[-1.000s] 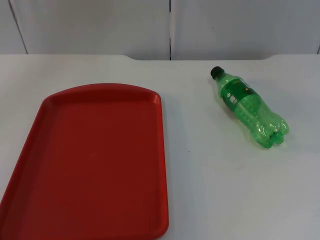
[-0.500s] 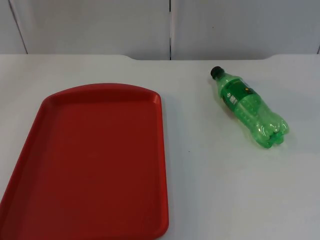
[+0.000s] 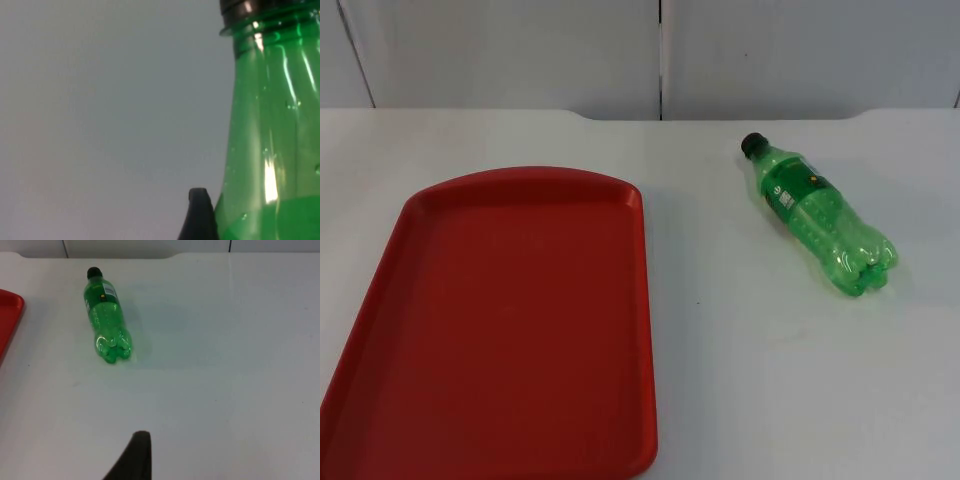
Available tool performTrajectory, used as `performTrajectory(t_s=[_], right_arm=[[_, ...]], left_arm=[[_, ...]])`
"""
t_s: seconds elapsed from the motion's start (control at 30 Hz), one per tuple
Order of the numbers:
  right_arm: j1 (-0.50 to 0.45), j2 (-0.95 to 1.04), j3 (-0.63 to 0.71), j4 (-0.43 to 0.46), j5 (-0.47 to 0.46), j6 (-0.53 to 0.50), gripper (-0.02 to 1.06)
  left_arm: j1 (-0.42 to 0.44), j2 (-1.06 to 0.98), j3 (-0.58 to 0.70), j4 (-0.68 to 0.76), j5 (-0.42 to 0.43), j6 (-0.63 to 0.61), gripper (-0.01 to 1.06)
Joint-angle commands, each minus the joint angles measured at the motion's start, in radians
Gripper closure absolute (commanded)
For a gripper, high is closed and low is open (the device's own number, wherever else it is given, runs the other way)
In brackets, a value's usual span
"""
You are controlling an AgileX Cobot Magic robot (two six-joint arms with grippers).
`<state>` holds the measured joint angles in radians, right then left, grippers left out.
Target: Place the bottle upright on the tray.
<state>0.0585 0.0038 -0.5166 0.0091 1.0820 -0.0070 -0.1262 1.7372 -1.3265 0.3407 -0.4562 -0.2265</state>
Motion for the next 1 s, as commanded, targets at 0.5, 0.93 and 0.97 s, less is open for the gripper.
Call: performTrajectory(t_s=[0.5, 0.93, 0.97], right_arm=[[-0.009, -0.004, 0.001, 0.002, -0.005, -0.005, 0.09], [-0.009, -0.004, 0.001, 0.002, -0.005, -0.005, 0.09], [-0.009, -0.004, 0.001, 0.002, -0.005, -0.005, 0.09]], left_arm=[[0.011, -0.011, 0.063, -0.038, -0.064, 0.013, 1.05], [0.011, -0.008, 0.496, -0.111, -0.651, 0.304, 1.05], [0.011, 0.005, 0.509, -0.108, -0.673, 0.309, 1.05]])
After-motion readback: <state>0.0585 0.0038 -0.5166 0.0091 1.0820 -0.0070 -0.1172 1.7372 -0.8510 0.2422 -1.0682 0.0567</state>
